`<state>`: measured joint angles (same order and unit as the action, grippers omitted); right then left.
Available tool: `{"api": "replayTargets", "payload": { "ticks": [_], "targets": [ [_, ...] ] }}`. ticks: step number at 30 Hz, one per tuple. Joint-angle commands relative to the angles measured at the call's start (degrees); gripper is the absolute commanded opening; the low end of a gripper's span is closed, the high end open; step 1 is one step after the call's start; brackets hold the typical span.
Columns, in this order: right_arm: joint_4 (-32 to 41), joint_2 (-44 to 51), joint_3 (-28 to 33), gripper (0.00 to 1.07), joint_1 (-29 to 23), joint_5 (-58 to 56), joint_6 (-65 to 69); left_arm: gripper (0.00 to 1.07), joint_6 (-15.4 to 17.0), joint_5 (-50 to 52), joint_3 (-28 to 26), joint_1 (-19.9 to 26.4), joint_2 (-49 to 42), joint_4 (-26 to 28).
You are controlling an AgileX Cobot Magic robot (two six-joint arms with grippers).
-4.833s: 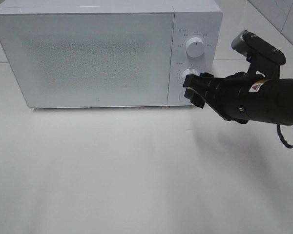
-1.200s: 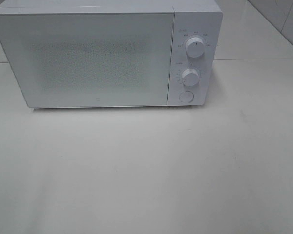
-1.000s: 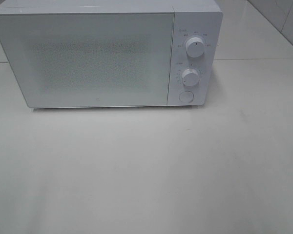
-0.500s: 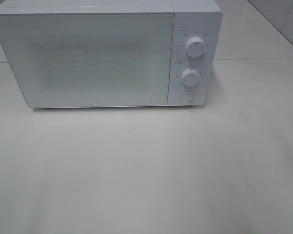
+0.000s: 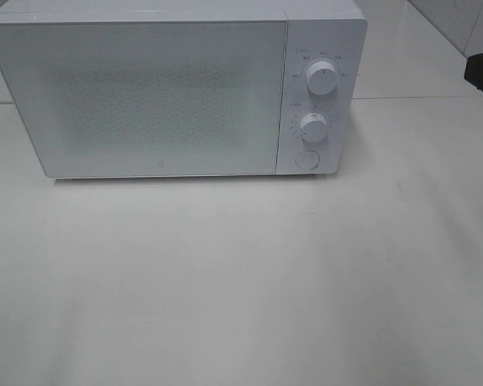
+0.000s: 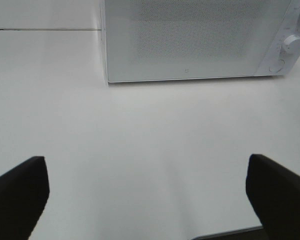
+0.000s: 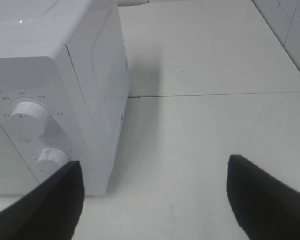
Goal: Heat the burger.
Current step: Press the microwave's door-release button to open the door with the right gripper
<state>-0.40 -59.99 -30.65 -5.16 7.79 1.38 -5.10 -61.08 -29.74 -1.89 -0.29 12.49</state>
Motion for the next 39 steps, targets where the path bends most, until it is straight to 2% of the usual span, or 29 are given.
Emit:
{"api": "replayTargets", "payload": {
  "ticks": [1,3,5,7,8,11,13,22,24,25,27,28,30,32,33,35,36,37,39],
  "targets": [
    [-0.9,-1.9,0.7,0.76,0.2,5.4,-0.3,1.00,-0.1,0.4,0.1,0.2,-0.9,0.3],
    [-0.8,-2.8,1.4,0.76,0.2,8.3,-0.6,1.00,-0.1,0.4,0.1,0.2,-0.9,0.3],
    [-0.2,-6.0,5.3,0.76,0.2,19.0,-2.6,1.00,-0.1,0.4,0.1,0.2,-0.9,0.3],
    [0.4,-6.6,6.0,0.76,0.2,21.1,-3.7,1.00,-0.1,0.4,0.1,0.2,-0.9,0.3],
    [1.7,-8.3,7.7,0.76,0.2,26.5,-6.1,1.00,-0.1,0.4,0.1,0.2,-0.9,0.3],
    [2.5,-8.9,8.4,0.76,0.2,29.0,-6.9,1.00,-0.1,0.4,0.1,0.2,-0.9,0.3],
    [5.8,-11.5,11.6,0.76,0.2,35.9,-9.1,1.00,-0.1,0.4,0.1,0.2,-0.9,0.3],
    [9.7,-15.8,14.9,0.76,-0.5,43.1,-9.1,1.00,-0.1,0.4,0.1,0.2,-0.9,0.3],
    [16.7,-18.6,16.3,0.76,-5.2,46.0,-12.8,1.00,-0.1,0.4,0.1,0.2,-0.9,0.3],
    [16.7,-18.6,16.3,0.76,-5.2,46.0,-12.8,1.00,-0.1,0.4,0.1,0.2,-0.9,0.3],
    [22.4,-20.8,17.5,0.76,-10.0,49.3,-15.6,1.00,-0.1,0.4,0.1,0.2,-0.9,0.3],
    [22.4,-20.8,17.5,0.76,-10.0,49.3,-15.6,1.00,-0.1,0.4,0.1,0.2,-0.9,0.3],
    [27.1,-22.9,18.0,0.76,-15.1,51.9,-16.7,1.00,-0.1,0.4,0.1,0.2,-0.9,0.3],
    [28.3,-23.7,18.2,0.76,-16.4,52.4,-16.9,1.00,-0.1,0.4,0.1,0.2,-0.9,0.3],
    [30.8,-25.0,18.2,0.76,-19.6,53.7,-16.9,1.00,-0.1,0.4,0.1,0.2,-0.9,0.3],
    [31.7,-25.5,18.2,0.76,-20.9,54.5,-16.9,1.00,-0.1,0.4,0.1,0.2,-0.9,0.3],
    [34.3,-26.6,18.2,0.76,-24.1,55.7,-16.8,1.00,-0.1,0.4,0.1,0.2,-0.9,0.3],
    [34.3,-26.6,18.2,0.76,-24.1,55.7,-16.8,1.00,-0.1,0.4,0.1,0.2,-0.9,0.3],
    [38.3,-28.5,18.2,0.76,-28.4,57.2,-16.8,1.00,-0.1,0.4,0.1,0.2,-0.9,0.3]
  ]
}}
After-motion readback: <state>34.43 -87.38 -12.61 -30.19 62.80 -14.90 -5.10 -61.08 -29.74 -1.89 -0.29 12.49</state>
